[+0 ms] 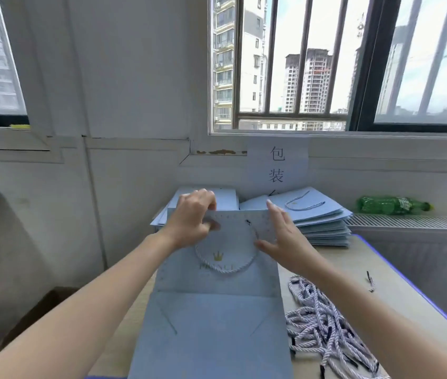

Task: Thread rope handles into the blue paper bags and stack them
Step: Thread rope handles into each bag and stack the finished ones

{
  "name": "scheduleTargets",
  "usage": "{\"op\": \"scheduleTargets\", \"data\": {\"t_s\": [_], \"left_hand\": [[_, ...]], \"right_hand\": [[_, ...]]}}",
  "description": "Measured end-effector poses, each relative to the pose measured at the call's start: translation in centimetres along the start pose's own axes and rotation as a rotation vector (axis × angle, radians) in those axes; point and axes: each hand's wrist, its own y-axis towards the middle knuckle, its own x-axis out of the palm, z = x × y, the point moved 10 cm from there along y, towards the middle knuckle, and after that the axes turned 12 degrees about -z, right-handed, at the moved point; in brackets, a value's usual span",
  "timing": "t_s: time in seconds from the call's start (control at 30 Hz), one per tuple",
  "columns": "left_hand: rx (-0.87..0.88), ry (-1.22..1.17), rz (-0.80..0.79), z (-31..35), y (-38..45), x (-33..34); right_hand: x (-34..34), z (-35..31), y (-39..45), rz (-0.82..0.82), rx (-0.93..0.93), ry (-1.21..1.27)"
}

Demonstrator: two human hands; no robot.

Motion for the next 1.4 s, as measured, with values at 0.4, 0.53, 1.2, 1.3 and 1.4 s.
{"op": "scheduleTargets", "data": {"t_s": [0.4, 0.53, 1.2, 1.3, 1.4], "left_hand": [[-0.053, 0.006, 0.049, 0.8, 4.2, 0.8], [-0.188, -0.008, -0.248, -2.3, 5.0, 5.6], [-0.393, 0.338, -0.465, -4.6, 10.0, 13.3], [-0.35, 0.399, -0.446, -4.1, 10.0, 13.2], [-0.318, 0.423, -0.417, -3.6, 9.7, 12.8]], "right_hand": [[-5.4, 7.6, 2.3, 0.222, 0.241, 0.74], [-10.3, 10.9, 3.3, 0.524, 0.324, 0.7], [-8.0, 20.1, 5.9, 0.348, 0.69, 0.482], [-8.4, 19.4, 5.9, 0.211, 0.774, -0.011], [-8.7, 17.7, 6.7, 0.149, 0.716, -0.262]]}}
